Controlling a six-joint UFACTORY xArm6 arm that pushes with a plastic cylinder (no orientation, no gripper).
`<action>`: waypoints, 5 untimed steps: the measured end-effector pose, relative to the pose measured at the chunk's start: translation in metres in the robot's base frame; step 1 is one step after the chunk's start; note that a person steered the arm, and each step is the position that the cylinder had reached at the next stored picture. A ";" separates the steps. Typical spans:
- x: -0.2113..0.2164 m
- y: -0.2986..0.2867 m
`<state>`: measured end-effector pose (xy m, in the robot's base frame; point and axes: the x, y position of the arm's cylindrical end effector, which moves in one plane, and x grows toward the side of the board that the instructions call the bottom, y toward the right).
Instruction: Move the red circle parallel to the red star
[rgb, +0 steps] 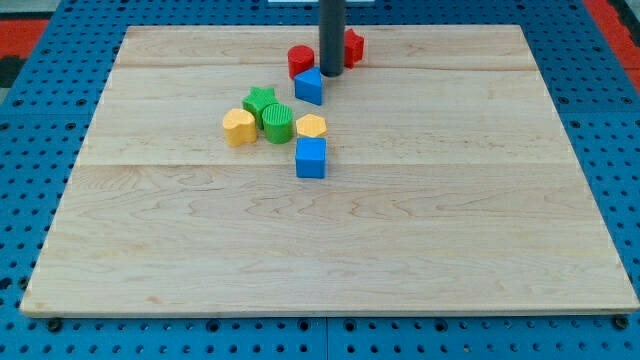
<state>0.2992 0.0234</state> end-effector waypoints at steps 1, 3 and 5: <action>-0.001 -0.018; -0.023 -0.083; -0.038 -0.136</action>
<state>0.2609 -0.1130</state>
